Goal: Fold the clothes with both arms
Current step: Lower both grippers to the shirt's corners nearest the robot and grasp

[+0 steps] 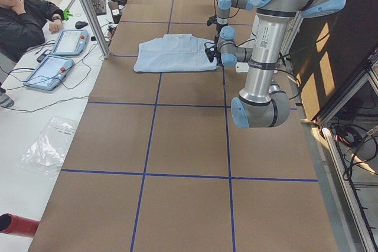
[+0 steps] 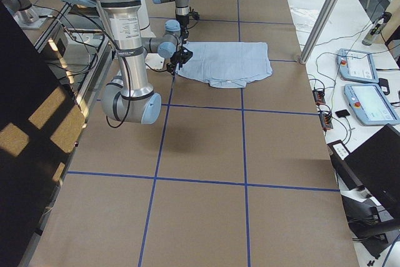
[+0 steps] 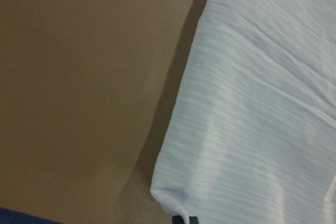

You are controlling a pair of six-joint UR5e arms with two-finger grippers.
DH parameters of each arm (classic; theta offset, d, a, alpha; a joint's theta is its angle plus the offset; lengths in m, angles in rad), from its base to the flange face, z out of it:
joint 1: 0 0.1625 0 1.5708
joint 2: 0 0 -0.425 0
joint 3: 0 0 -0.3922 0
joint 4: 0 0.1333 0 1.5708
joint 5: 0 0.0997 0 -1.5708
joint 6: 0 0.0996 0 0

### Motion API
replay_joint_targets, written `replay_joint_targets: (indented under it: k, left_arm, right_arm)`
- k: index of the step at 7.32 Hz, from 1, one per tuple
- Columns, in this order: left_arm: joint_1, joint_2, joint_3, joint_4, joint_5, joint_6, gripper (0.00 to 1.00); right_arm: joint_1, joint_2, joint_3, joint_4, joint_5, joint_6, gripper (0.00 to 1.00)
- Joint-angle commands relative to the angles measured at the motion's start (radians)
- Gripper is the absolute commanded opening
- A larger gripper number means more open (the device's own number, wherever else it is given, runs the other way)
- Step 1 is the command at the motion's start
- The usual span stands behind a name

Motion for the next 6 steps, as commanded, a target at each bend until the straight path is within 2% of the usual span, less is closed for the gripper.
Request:
replay_joint_targets:
  k: [1,6]
  left_arm:
    - [0.000,0.000,0.003,0.000,0.001,0.001,0.00]
    - [0.000,0.000,0.003,0.000,0.001,0.001,0.00]
  right_arm:
    - [0.001,0.000,0.000,0.000,0.000,0.000,0.85]
    - [0.010,0.006,-0.007,0.000,-0.002,0.000,0.85]
